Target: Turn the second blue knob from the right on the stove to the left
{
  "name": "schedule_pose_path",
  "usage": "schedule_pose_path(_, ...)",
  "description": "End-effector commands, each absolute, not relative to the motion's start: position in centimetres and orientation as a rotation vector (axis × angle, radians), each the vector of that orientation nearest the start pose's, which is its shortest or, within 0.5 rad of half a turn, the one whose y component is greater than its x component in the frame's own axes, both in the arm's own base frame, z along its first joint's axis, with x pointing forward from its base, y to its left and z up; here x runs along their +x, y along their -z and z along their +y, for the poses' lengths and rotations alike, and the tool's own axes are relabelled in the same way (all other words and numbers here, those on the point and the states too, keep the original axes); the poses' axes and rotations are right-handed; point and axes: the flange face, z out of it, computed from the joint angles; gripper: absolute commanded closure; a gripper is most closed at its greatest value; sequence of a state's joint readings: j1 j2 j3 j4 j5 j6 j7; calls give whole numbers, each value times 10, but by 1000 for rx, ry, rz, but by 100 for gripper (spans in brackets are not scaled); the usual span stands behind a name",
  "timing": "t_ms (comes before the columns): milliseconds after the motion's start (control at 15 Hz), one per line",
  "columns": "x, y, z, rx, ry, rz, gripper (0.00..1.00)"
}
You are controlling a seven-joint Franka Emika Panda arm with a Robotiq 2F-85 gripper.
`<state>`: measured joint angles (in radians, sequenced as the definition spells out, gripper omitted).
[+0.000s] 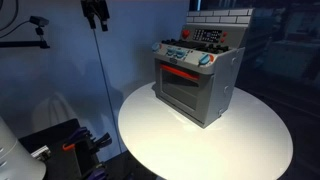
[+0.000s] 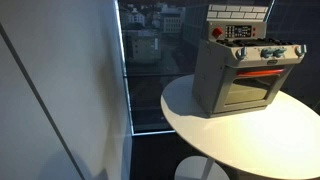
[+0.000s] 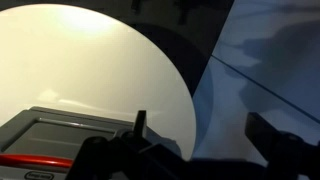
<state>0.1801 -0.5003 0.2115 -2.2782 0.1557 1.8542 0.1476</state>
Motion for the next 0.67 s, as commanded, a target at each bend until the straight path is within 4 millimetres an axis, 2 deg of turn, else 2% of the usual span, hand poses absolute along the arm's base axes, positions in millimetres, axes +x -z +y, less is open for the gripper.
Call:
schedule_pose_path(0, 373, -548, 179, -3062, 83, -281, 0)
schedule_pose_path(267, 372, -549, 179, -3061, 88, -282, 0)
schedule_pose_path(600, 391, -568, 157, -3062, 144, -165, 0)
